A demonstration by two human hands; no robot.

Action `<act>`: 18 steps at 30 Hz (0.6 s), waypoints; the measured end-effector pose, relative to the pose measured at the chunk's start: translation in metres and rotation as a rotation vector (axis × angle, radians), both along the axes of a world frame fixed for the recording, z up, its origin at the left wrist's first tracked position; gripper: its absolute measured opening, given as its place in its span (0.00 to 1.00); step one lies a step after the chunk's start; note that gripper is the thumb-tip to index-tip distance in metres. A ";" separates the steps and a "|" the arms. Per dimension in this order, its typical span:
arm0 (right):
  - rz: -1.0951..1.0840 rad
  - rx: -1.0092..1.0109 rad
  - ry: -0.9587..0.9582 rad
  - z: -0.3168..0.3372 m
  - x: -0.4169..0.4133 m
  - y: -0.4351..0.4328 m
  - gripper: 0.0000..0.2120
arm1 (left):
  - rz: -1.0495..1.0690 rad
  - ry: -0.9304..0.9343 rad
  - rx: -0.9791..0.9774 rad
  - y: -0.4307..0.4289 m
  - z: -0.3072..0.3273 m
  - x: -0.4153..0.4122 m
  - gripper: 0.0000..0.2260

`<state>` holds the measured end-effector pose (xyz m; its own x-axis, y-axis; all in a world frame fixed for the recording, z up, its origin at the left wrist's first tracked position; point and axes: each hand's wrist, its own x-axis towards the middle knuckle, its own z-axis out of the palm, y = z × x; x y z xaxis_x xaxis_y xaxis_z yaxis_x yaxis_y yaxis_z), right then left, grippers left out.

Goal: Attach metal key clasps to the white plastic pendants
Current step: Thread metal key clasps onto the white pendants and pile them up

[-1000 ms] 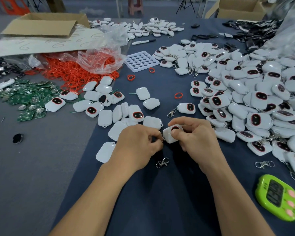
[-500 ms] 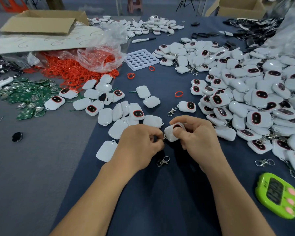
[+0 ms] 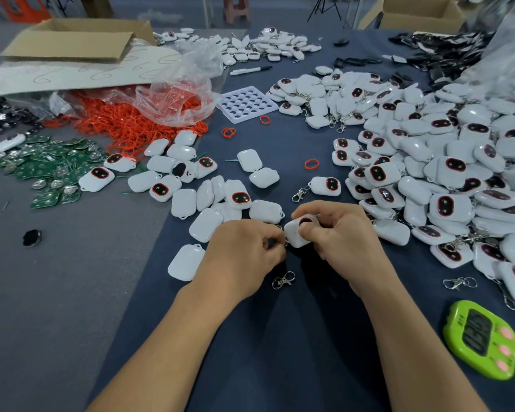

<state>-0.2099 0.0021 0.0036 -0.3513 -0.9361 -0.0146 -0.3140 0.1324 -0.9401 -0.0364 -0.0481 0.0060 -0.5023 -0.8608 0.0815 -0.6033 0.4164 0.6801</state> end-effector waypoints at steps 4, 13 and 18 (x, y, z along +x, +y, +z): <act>0.025 0.024 0.036 0.001 -0.002 -0.002 0.11 | 0.003 -0.015 -0.005 0.002 0.002 -0.001 0.04; 0.083 0.103 0.083 0.007 -0.008 -0.009 0.10 | -0.007 -0.028 -0.038 0.005 0.003 -0.001 0.04; 0.088 0.091 0.058 0.005 -0.006 -0.006 0.10 | -0.011 -0.004 -0.005 0.002 0.002 0.000 0.04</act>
